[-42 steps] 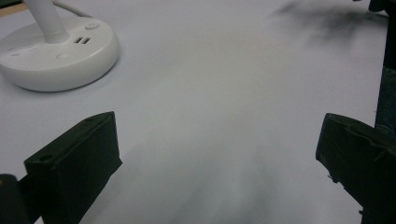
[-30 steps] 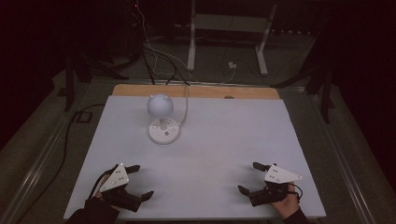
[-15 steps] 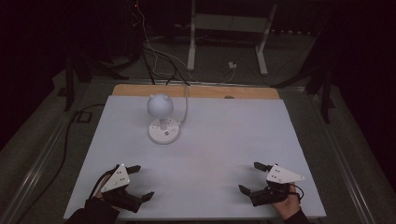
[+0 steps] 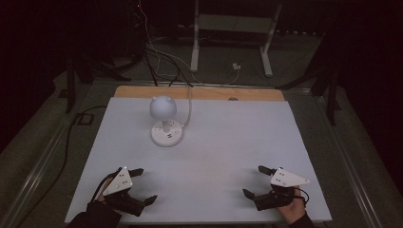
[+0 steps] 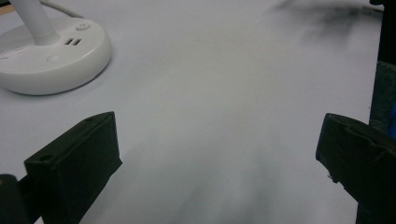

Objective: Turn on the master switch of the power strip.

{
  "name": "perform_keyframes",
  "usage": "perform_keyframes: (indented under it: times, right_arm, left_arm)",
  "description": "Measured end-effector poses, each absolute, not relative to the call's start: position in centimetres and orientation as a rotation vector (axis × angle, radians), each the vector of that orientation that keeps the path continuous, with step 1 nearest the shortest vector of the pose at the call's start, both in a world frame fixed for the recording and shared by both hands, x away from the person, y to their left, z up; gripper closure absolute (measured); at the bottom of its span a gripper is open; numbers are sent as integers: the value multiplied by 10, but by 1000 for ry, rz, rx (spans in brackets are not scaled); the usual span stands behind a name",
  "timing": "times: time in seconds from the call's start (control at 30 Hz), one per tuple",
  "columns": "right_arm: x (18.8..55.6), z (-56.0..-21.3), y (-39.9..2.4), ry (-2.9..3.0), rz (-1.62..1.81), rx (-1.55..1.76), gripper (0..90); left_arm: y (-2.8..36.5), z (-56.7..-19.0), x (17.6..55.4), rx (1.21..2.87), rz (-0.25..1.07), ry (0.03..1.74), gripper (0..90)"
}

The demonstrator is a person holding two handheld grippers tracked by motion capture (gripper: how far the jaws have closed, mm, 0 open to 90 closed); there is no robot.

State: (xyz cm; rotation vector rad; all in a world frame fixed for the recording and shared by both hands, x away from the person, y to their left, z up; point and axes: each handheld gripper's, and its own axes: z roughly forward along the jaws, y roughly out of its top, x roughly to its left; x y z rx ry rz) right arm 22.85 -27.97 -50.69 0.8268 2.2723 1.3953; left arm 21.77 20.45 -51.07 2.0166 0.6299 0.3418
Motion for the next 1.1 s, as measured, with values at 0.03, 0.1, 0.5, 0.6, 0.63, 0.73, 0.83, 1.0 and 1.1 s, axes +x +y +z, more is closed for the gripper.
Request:
perform_keyframes:
  times: [0.03, 0.1, 0.5, 0.6, 0.63, 0.73, 0.83, 1.0, 1.1]
  right_arm:
    - [228, -507, -280, 2272, 1395, 826, 0]
    - [228, -507, -280, 2272, 1395, 827, 0]
    - [227, -505, -280, 2251, 1402, 835, 0]
    - [227, -504, -281, 2246, 1406, 840, 0]
    - [227, -504, -281, 2243, 1408, 841, 0]
    - [227, -504, -281, 2241, 1410, 843, 0]
    - [227, -504, -281, 2240, 1415, 843, 0]
    - [227, -504, -281, 2239, 1421, 848, 0]
    - [227, -504, -281, 2241, 1424, 852, 0]
  left_arm:
    - [205, -510, 218, 2014, 342, 628, 2]
    - [205, -510, 218, 2007, 340, 631, 2]
    - [203, -502, 218, 2001, 321, 601, 2]
    - [204, -496, 220, 1987, 328, 604, 2]
    - [204, -493, 220, 1979, 328, 602, 2]
    - [202, -487, 220, 1968, 338, 587, 2]
    - [200, -483, 221, 1976, 340, 577, 2]
    - [196, -478, 223, 1961, 342, 581, 2]
    - [196, -476, 226, 1951, 342, 598, 2]
